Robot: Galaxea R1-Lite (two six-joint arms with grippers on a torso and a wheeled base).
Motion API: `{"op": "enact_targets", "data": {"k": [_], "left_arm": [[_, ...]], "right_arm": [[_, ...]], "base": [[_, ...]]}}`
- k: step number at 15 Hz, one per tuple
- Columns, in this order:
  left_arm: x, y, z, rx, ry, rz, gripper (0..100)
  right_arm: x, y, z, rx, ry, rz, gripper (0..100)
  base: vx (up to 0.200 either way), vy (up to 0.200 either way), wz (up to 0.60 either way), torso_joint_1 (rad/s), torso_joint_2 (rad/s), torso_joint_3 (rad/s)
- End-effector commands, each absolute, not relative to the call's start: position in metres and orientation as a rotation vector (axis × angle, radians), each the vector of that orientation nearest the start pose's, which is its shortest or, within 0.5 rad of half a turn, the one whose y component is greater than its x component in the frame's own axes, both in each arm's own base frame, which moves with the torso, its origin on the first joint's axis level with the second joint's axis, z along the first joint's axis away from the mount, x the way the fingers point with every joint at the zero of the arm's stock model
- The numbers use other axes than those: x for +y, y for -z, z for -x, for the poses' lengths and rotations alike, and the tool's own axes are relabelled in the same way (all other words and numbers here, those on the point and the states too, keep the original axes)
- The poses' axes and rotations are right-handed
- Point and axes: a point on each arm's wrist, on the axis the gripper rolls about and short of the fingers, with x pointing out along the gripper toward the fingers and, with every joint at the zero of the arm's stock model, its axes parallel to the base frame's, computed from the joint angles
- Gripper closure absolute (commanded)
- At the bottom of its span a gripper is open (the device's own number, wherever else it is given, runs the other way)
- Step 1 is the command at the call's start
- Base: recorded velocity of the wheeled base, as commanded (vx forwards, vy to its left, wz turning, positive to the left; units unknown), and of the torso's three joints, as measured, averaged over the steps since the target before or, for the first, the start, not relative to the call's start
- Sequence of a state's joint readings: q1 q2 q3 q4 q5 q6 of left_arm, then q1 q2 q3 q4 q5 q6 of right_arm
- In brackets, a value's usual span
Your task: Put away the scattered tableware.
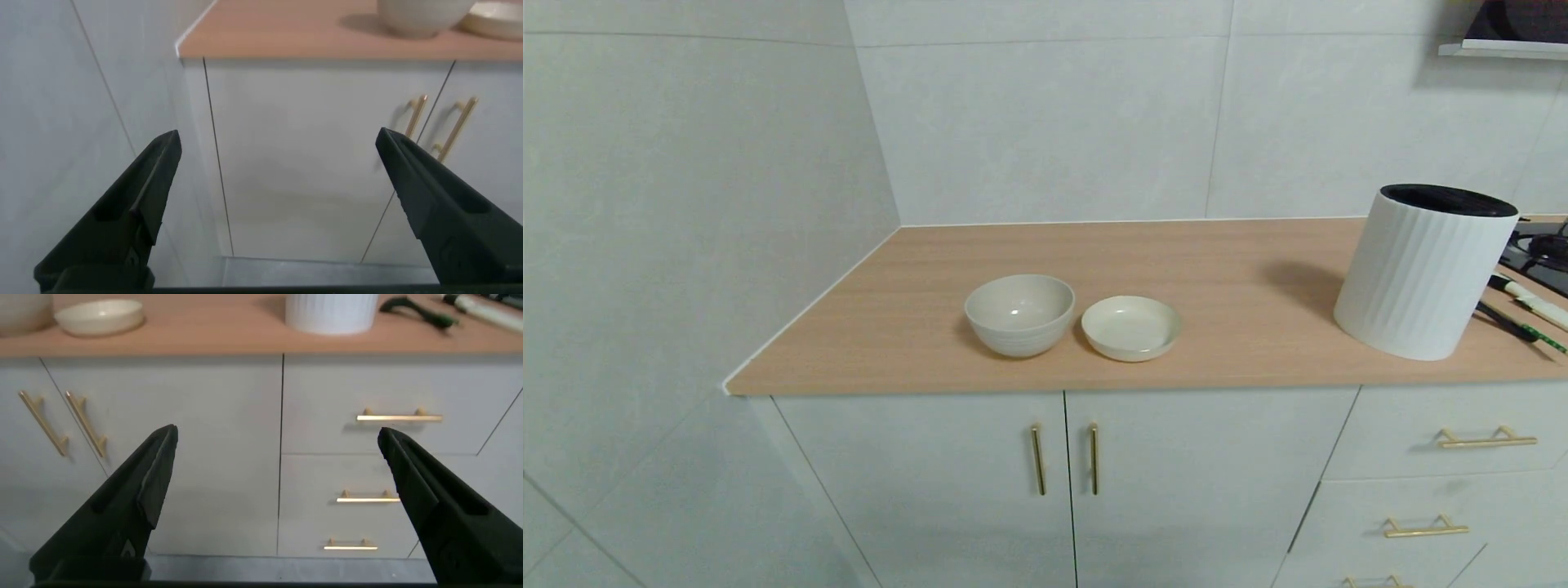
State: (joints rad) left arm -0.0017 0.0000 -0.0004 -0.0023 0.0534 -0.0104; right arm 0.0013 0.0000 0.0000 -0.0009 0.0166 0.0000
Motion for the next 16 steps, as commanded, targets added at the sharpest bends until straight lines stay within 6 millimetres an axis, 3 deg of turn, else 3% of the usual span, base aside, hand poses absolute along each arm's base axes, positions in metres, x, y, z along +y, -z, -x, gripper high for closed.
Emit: {"op": "enact_targets", "data": {"k": [1, 16], "left_arm": [[0.0012, -0.0758, 0.0227, -0.002, -0.052, 0.011, 0], [0.0012, -0.0758, 0.0227, -0.002, -0.052, 0.011, 0]], "right_arm": [[0.0003, -0.0756, 0.0228, -0.002, -0.018, 0.000, 0], [0.0003, -0.0756, 0.0228, -0.002, -0.018, 0.000, 0]], "base": [[0.000, 0.000, 0.00, -0.207, 0.49, 0.281], [0.000, 0.000, 0.00, -0.170, 0.47, 0.296]]}}
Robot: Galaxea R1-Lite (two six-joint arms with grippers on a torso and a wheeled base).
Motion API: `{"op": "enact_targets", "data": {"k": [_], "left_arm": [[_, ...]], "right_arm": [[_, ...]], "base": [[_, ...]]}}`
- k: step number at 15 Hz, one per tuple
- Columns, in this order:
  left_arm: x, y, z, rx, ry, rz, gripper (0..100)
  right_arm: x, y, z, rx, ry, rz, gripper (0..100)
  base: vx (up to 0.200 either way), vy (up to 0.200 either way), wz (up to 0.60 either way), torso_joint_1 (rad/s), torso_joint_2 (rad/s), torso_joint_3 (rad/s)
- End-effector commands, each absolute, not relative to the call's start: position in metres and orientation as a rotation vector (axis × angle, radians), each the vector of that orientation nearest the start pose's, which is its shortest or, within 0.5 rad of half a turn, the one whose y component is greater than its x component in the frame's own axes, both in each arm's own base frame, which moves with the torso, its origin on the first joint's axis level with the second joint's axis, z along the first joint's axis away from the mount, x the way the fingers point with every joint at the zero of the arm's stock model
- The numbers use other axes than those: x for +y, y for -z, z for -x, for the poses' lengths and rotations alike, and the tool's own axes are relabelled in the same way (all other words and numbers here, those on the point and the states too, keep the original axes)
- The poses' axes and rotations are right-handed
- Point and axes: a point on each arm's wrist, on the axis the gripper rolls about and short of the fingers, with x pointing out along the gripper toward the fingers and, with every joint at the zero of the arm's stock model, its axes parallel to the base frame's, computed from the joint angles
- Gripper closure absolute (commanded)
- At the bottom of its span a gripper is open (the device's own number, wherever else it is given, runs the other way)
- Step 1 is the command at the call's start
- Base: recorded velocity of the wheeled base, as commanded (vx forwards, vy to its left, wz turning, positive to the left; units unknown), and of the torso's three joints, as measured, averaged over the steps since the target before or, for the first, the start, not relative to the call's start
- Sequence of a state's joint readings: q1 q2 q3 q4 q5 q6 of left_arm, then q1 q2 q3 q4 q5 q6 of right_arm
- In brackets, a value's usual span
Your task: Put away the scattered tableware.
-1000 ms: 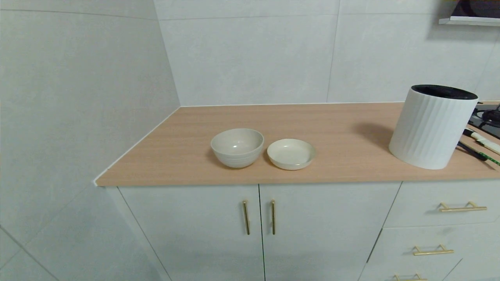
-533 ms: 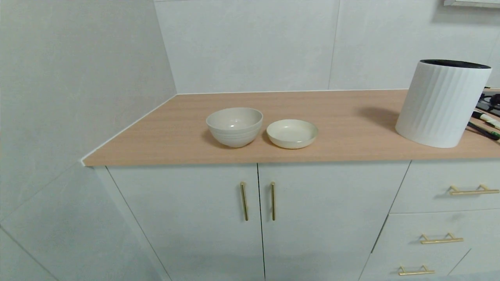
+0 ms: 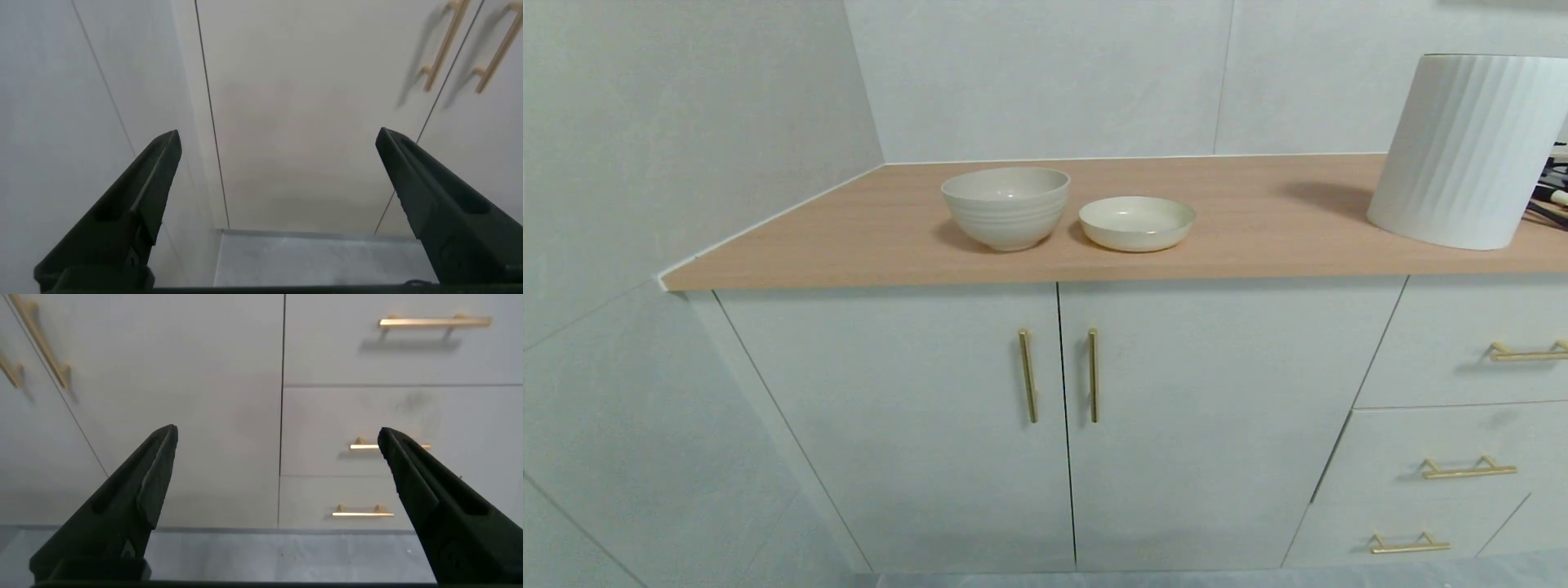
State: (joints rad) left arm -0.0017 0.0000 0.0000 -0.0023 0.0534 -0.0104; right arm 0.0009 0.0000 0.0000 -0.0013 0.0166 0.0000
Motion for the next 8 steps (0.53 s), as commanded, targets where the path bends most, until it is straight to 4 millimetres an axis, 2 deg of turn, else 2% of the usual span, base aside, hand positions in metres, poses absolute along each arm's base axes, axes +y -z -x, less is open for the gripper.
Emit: {"op": "enact_targets", "data": {"k": [1, 4, 8], "left_arm": [[0.0012, -0.0758, 0.0227, -0.002, -0.052, 0.011, 0], [0.0012, -0.0758, 0.0227, -0.002, -0.052, 0.011, 0], [0.0012, -0.0758, 0.0227, -0.002, -0.052, 0.011, 0]], "right_arm": [[0.0003, -0.0756, 0.0228, -0.002, -0.018, 0.000, 0], [0.0003, -0.0755, 0.0228, 0.000, -0.020, 0.000, 0], [0.0003, -0.0755, 0.0228, 0.000, -0.020, 0.000, 0]], "base": [[0.000, 0.000, 0.00, -0.100, 0.36, 0.266], [0.000, 0.000, 0.00, -0.030, 0.13, 0.076], [0.000, 0.000, 0.00, -0.002, 0.01, 0.013]]}}
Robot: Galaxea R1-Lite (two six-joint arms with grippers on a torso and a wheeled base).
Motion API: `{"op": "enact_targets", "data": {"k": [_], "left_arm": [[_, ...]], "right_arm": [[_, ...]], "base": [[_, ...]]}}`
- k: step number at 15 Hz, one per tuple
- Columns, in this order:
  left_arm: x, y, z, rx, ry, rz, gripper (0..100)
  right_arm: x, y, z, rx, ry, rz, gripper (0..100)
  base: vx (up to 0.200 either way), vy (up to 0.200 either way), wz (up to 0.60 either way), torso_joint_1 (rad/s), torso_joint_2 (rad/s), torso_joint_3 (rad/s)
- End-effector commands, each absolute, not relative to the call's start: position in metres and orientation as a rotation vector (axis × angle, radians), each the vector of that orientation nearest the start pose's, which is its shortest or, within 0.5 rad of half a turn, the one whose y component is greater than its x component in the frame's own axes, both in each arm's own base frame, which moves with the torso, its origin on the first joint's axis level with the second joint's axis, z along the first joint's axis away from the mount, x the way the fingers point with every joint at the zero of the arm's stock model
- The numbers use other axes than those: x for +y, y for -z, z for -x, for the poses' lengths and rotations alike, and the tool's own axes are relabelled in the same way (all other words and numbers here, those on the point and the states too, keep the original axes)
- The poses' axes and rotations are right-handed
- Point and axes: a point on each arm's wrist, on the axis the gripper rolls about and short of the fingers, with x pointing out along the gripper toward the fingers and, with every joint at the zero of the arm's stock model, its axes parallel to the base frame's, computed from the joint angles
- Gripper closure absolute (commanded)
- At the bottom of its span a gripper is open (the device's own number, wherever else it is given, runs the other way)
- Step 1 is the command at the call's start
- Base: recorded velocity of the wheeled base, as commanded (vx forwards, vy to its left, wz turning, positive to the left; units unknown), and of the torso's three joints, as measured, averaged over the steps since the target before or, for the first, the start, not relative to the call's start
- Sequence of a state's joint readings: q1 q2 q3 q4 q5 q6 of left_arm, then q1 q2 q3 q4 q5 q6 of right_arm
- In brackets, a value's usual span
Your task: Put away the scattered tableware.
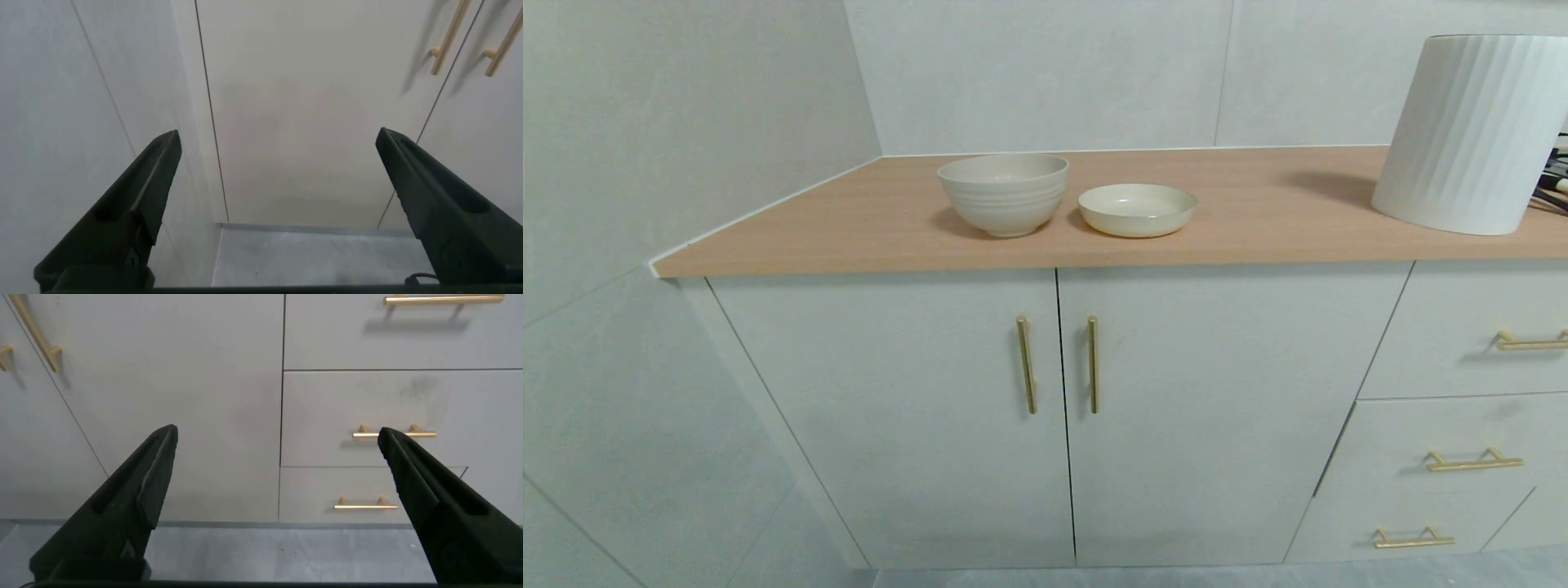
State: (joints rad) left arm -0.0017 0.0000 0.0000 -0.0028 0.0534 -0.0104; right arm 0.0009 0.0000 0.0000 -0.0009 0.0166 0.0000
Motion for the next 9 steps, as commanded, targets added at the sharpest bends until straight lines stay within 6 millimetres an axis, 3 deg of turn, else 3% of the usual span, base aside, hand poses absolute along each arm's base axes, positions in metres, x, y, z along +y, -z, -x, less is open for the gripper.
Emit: {"op": "enact_targets", "data": {"k": [1, 3, 9], "left_arm": [[0.0012, -0.0758, 0.0227, -0.002, -0.052, 0.011, 0], [0.0012, -0.0758, 0.0227, -0.002, -0.052, 0.011, 0], [0.0012, -0.0758, 0.0227, -0.002, -0.052, 0.011, 0]], "right_arm": [[0.0003, -0.0756, 0.0228, -0.002, -0.018, 0.000, 0], [0.0003, -0.0755, 0.0228, 0.000, -0.018, 0.002, 0], [0.0004, -0.0755, 0.0228, 0.000, -0.020, 0.002, 0]], "base": [[-0.200, 0.000, 0.00, 0.002, 0.00, 0.007], [-0.200, 0.000, 0.00, 0.005, 0.01, 0.005], [0.000, 0.000, 0.00, 0.000, 0.00, 0.000]]}}
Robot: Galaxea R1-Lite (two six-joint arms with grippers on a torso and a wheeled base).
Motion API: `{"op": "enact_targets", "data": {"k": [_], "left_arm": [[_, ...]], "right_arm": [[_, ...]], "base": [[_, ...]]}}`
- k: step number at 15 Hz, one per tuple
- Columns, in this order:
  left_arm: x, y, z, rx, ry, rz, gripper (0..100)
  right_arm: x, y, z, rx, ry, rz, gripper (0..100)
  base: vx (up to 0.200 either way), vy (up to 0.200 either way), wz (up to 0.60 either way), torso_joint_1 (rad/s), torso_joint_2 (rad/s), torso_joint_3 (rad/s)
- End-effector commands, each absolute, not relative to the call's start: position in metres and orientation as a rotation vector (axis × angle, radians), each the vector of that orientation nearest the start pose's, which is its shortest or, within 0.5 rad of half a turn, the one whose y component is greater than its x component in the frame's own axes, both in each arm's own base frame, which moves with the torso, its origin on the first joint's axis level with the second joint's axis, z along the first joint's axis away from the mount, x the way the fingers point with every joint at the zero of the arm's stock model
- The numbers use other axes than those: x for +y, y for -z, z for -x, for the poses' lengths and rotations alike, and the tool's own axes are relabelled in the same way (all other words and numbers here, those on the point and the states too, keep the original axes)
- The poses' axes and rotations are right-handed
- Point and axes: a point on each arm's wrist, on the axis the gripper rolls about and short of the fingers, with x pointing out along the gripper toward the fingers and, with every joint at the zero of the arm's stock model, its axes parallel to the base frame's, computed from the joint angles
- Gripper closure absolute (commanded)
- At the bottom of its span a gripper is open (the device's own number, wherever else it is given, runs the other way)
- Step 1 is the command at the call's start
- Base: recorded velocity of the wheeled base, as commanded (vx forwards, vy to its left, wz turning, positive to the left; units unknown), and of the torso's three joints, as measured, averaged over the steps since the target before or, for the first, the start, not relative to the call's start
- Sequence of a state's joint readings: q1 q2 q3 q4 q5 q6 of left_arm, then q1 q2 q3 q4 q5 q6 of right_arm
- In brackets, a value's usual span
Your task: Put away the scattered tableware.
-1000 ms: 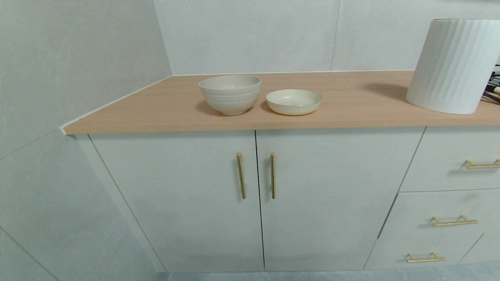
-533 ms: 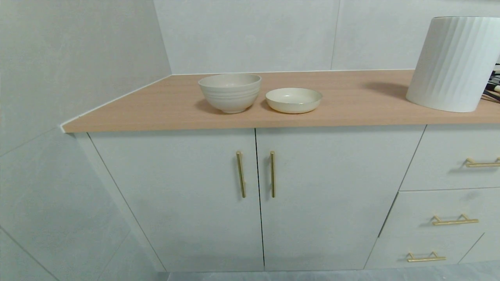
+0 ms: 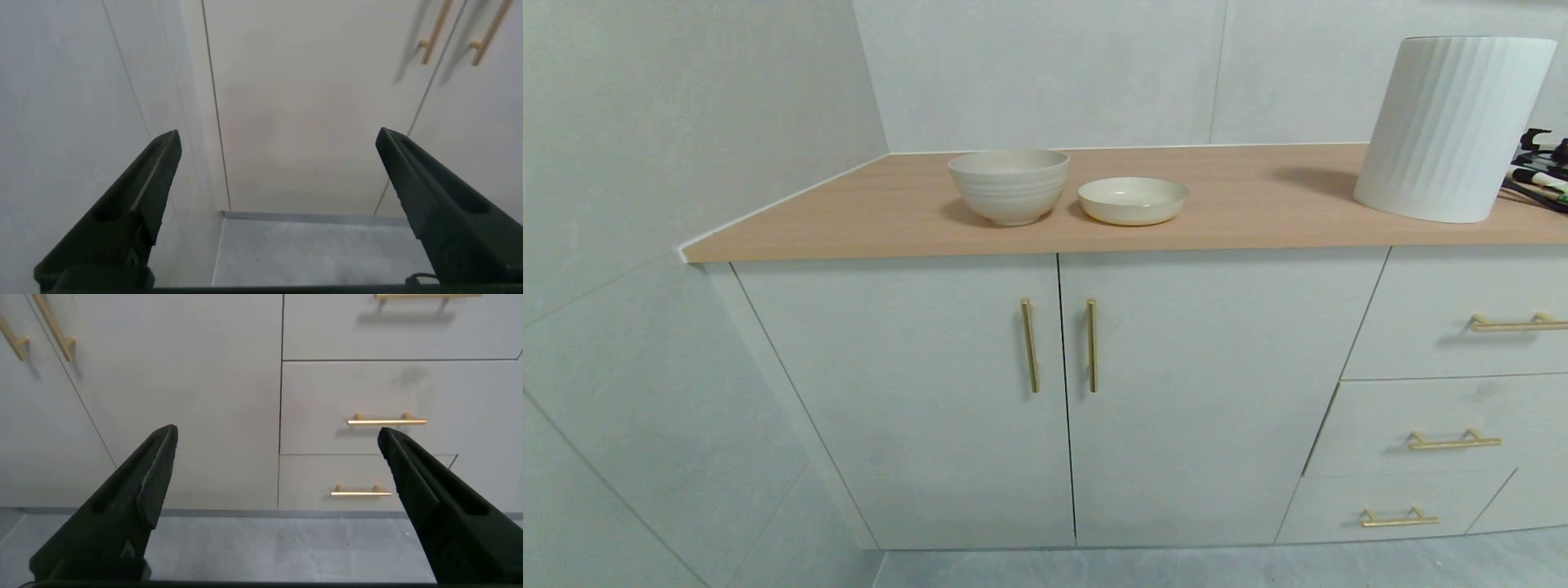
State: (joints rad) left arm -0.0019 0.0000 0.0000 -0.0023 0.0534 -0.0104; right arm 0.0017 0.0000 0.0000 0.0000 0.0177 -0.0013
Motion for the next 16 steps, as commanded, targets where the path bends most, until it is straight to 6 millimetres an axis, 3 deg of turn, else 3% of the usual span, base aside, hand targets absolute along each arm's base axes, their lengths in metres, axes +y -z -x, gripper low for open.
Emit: {"op": "enact_targets", "data": {"k": [1, 7, 9, 10, 11, 13, 16], "left_arm": [[0.001, -0.076, 0.023, -0.002, -0.052, 0.011, 0], [0.001, -0.076, 0.023, -0.002, -0.052, 0.011, 0], [0.001, -0.076, 0.023, -0.002, -0.052, 0.011, 0], [0.001, -0.076, 0.023, -0.002, -0.052, 0.011, 0], [0.001, -0.076, 0.023, -0.002, -0.052, 0.005, 0], [0.001, -0.076, 0.023, -0.003, -0.052, 0.003, 0], [0.001, -0.076, 0.023, -0.003, -0.052, 0.005, 0]], "right_arm": [[0.000, -0.075, 0.023, 0.000, -0.021, 0.002, 0], [0.001, -0.076, 0.023, -0.005, -0.032, 0.009, 0], [0.002, -0.116, 0.029, -0.073, -0.117, 0.000, 0], [0.002, -0.123, 0.028, -0.052, -0.135, 0.000, 0], [0.003, -0.125, 0.011, 0.122, -0.165, 0.016, 0], [0.005, -0.131, -0.015, 0.303, -0.224, 0.029, 0], [0.007, -0.159, -0.053, 0.403, -0.239, 0.023, 0]], "base": [[0.000, 0.000, 0.00, 0.000, 0.00, 0.000], [0.000, 0.000, 0.00, 0.000, 0.00, 0.000], [0.000, 0.000, 0.00, 0.000, 0.00, 0.000], [0.000, 0.000, 0.00, 0.000, 0.00, 0.000], [0.000, 0.000, 0.00, 0.000, 0.00, 0.000], [0.000, 0.000, 0.00, 0.000, 0.00, 0.000], [0.000, 0.000, 0.00, 0.000, 0.00, 0.000]]}}
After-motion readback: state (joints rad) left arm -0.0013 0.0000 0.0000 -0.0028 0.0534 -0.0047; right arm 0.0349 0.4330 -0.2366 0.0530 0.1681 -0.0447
